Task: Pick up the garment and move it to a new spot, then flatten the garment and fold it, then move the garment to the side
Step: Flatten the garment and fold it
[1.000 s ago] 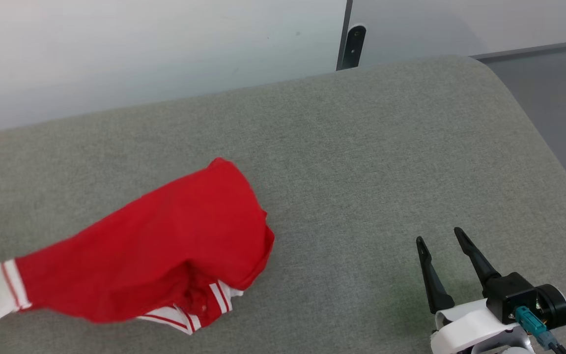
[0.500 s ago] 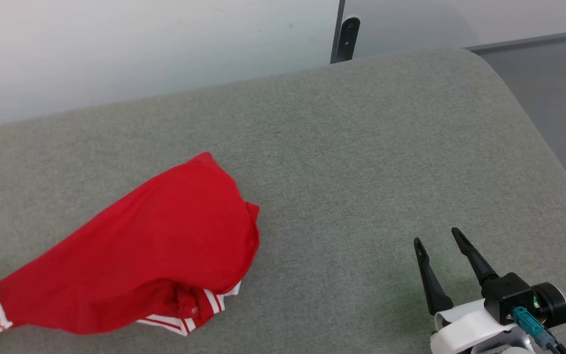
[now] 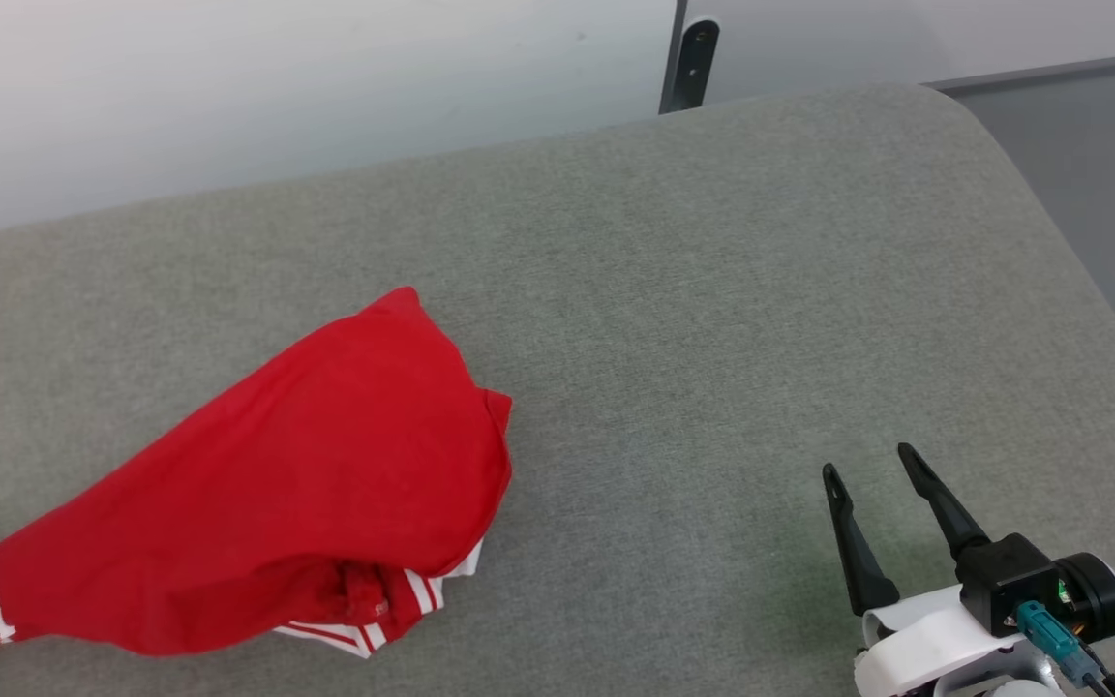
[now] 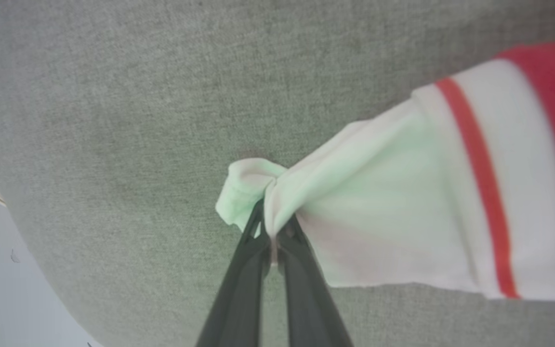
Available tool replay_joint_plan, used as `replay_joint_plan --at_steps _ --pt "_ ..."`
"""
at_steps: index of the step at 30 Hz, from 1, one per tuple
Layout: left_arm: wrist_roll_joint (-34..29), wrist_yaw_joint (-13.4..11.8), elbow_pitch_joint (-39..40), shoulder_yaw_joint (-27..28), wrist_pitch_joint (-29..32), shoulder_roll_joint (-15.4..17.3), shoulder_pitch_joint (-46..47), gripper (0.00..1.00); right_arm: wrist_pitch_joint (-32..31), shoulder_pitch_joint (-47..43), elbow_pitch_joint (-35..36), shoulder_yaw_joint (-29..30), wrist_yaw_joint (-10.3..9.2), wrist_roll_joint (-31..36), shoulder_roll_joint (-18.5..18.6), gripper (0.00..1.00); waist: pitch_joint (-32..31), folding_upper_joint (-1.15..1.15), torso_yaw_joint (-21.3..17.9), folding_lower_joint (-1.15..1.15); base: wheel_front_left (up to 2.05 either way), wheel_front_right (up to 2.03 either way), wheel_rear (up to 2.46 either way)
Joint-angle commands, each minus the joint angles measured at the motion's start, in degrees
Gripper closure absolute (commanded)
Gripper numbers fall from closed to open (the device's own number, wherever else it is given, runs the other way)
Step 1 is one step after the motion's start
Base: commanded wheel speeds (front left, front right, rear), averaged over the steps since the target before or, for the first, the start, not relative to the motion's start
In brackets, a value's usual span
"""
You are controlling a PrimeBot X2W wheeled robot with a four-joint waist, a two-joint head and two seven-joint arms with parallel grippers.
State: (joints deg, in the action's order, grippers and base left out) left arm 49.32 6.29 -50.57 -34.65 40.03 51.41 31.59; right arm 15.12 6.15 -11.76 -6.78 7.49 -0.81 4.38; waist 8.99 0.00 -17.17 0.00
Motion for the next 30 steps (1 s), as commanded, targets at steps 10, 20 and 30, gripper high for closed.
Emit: replay_joint_plan --at_steps 10,20,30 --pt "1.93 1.16 -0.64 -0.89 -3.47 -1.6 4.68 0.0 0.05 -0.41 -1.02 -0.37 -0.01 0.03 0.11 0.0 -2.95 0.0 3.27 0.0 0.0 0.0 0.0" --pt "7.84 1.14 4.41 -0.39 -13.3 -2.63 7.16 0.0 0.05 -3.03 -1.41 -0.71 -0.01 -0.42 0.96 0.0 -8.29 0.0 7.7 0.0 0.0 0.0 0.0" --pt "10.95 1.13 13.66 0.1 -30.96 -7.48 2.3 0.0 0.05 -5.33 -1.07 -1.95 0.0 -0.97 0.75 0.0 -12.9 0.0 13.04 0.0 0.0 0.0 0.0"
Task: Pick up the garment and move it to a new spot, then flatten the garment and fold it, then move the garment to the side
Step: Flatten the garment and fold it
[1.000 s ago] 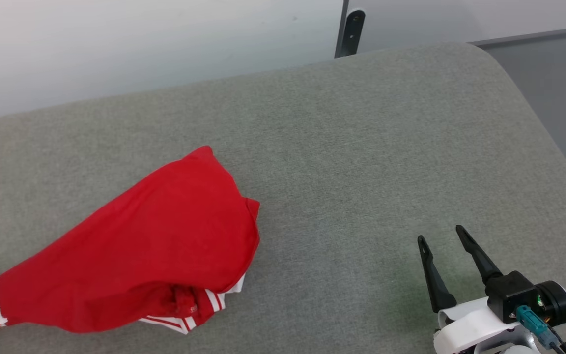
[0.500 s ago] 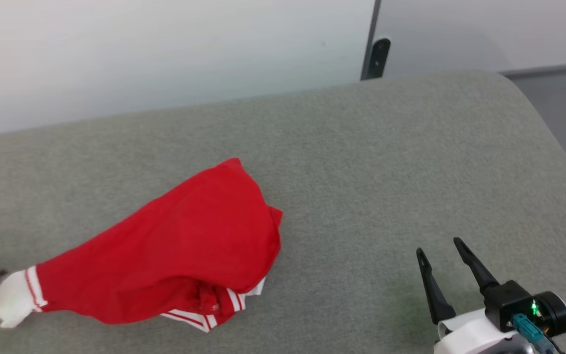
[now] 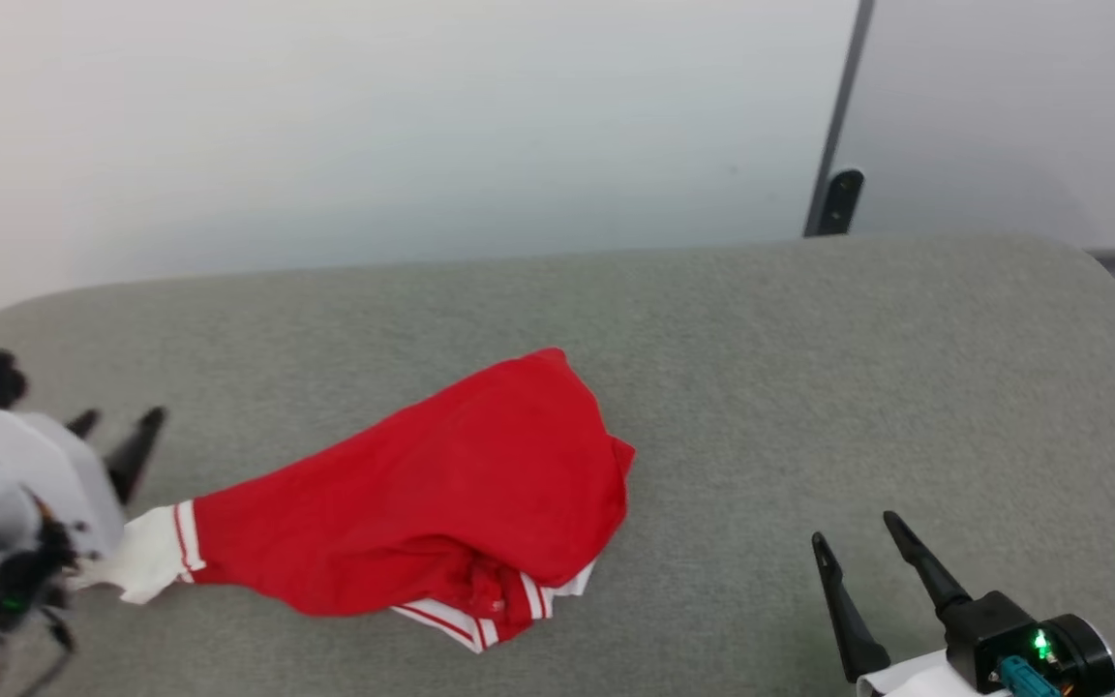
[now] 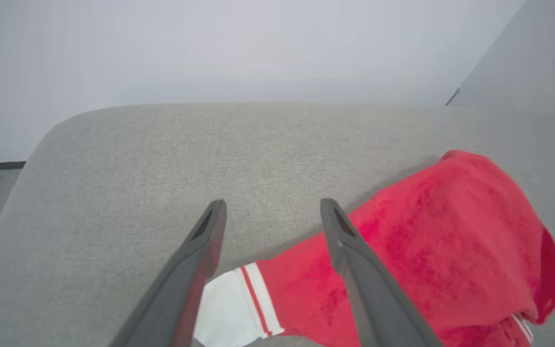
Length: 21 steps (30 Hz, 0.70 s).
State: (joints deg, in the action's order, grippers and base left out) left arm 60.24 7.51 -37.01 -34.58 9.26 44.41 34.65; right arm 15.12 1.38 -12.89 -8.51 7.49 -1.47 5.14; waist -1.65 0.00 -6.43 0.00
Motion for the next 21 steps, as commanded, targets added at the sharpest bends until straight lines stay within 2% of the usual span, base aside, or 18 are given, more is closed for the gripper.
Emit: replay_joint_plan --at_steps 1,9,12,16,21 --pt "-0.2 -0.09 0.8 0.14 -1.98 -0.88 -1.48 0.0 0.05 -0.85 0.12 -0.36 0.0 -0.36 -0.03 0.0 -2.64 0.0 2.76 0.0 0.0 0.0 0.0" --pt "-5.3 -3.44 7.78 -0.8 -18.15 -5.52 -8.79 0.0 0.05 -2.21 0.26 -2.02 0.0 -0.81 -0.42 0.0 -4.49 0.0 5.53 0.0 0.0 0.0 0.0" --pt "-6.7 -5.1 9.54 -0.68 -22.11 -7.21 -11.67 0.0 0.05 -2.46 0.09 -2.11 -0.01 -0.98 -0.51 0.0 -4.96 0.0 6.56 0.0 0.0 0.0 0.0" --pt "-9.76 -6.46 11.33 -0.5 -24.05 -9.5 -14.65 0.0 0.05 -3.37 0.16 -1.71 0.0 -0.93 -0.66 0.0 -5.35 0.0 7.89 0.0 0.0 0.0 0.0" --pt "-16.12 -8.23 15.9 4.91 -24.4 -12.96 -18.31 0.0 0.05 -3.6 0.29 -1.22 0.0 -0.93 -0.63 0.0 -5.61 0.0 8.91 0.0 0.0 0.0 0.0"
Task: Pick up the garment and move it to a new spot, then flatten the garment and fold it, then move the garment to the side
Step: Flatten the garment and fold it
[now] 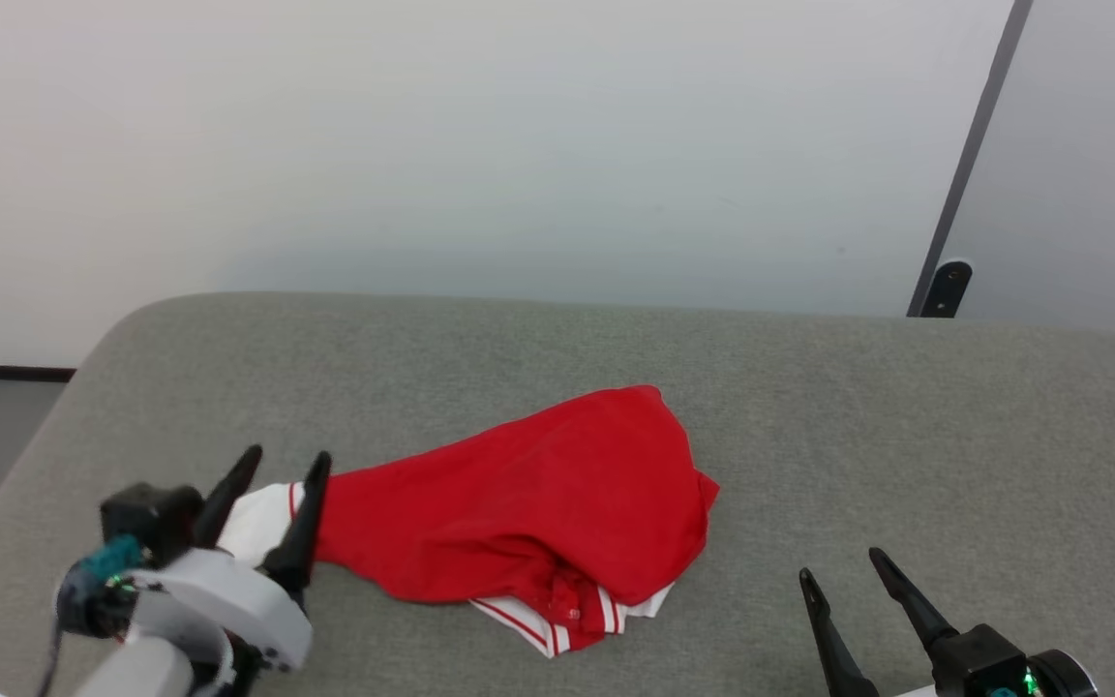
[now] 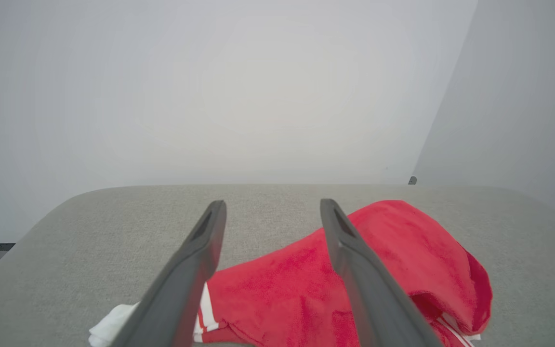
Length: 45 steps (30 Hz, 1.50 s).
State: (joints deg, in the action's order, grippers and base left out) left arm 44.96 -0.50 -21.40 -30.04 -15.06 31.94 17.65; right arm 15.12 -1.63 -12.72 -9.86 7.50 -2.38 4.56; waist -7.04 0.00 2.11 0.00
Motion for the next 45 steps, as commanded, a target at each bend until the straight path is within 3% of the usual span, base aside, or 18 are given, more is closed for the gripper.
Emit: replay_joint_plan --at_steps 1,10,18,32,36,45 --pt "-2.16 -0.52 1.03 1.5 -0.04 -1.19 -2.7 0.0 0.06 -0.59 0.18 0.17 -0.02 -0.02 -0.09 0.0 -0.23 0.0 0.49 0.0 0.0 0.0 0.0" --pt "-9.88 1.53 4.38 10.69 -0.08 -7.28 -9.34 0.0 0.05 -0.96 0.36 1.18 -0.01 0.12 -0.26 0.0 -0.66 0.0 0.92 0.0 0.0 0.0 0.0" --pt "-14.62 3.45 3.91 17.33 -0.09 -10.67 -13.18 0.0 0.05 -1.79 0.25 2.94 -0.01 0.33 -0.28 0.0 -1.19 0.0 2.41 0.0 0.0 0.0 0.0" --pt "-18.42 2.31 3.09 27.64 -0.09 -9.67 -15.72 0.0 -0.01 -1.19 -3.99 0.44 -0.01 -1.31 -0.76 0.0 -1.3 0.0 13.02 0.0 0.0 0.0 0.0" --pt "-18.08 2.71 3.59 28.91 -0.09 -9.77 -16.37 0.0 -3.33 1.17 -7.41 -0.16 -0.01 -2.95 -0.56 0.0 -1.42 0.0 15.18 0.0 0.0 0.0 0.0" --pt "-18.14 3.51 2.96 27.62 -0.01 -11.04 -15.87 0.0 -20.12 6.64 -12.23 -3.05 -0.01 -6.86 2.21 0.0 -1.23 0.0 18.83 0.0 0.0 0.0 0.0"
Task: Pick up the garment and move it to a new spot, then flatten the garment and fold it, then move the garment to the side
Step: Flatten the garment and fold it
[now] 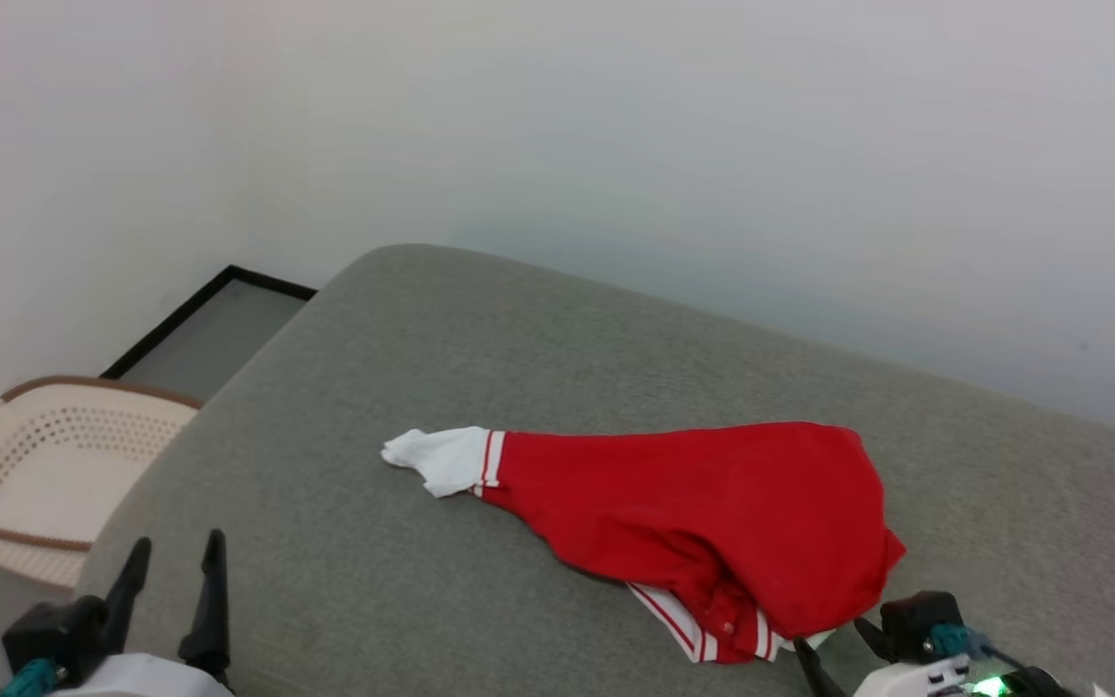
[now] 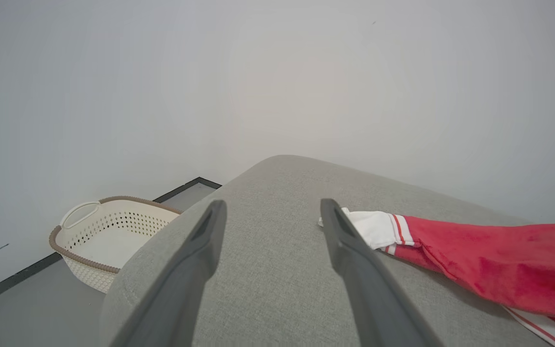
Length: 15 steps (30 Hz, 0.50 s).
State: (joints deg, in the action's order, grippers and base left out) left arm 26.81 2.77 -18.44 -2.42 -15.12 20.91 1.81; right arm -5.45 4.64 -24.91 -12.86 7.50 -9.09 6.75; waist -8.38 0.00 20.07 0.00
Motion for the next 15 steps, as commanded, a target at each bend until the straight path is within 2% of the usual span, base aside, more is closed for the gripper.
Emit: replay_joint_plan --at_steps 1,5,8,15 --pt "-0.01 0.21 -0.12 -0.17 0.05 -0.11 0.11 0.0 -1.69 0.91 -0.33 -0.02 -0.01 -0.5 0.3 0.0 0.3 0.0 1.11 0.0 0.0 0.0 0.0" --pt "0.34 0.31 -0.41 -0.34 0.03 -0.53 0.55 0.0 -10.9 2.13 -1.37 -0.79 -0.01 -1.3 1.36 0.0 0.87 0.0 1.87 0.0 0.0 0.0 0.0" --pt "0.71 0.42 -0.6 -0.17 0.02 -0.8 0.59 0.0 -15.15 2.8 -0.93 -0.73 -0.01 -1.41 1.5 0.0 1.18 0.0 2.18 0.0 0.0 0.0 0.0" --pt "1.2 0.89 -0.98 -0.29 0.0 -1.28 0.97 0.0 -18.25 4.64 -0.93 -1.33 -0.02 0.18 1.8 0.0 1.93 0.0 2.85 0.0 0.0 0.0 0.0"
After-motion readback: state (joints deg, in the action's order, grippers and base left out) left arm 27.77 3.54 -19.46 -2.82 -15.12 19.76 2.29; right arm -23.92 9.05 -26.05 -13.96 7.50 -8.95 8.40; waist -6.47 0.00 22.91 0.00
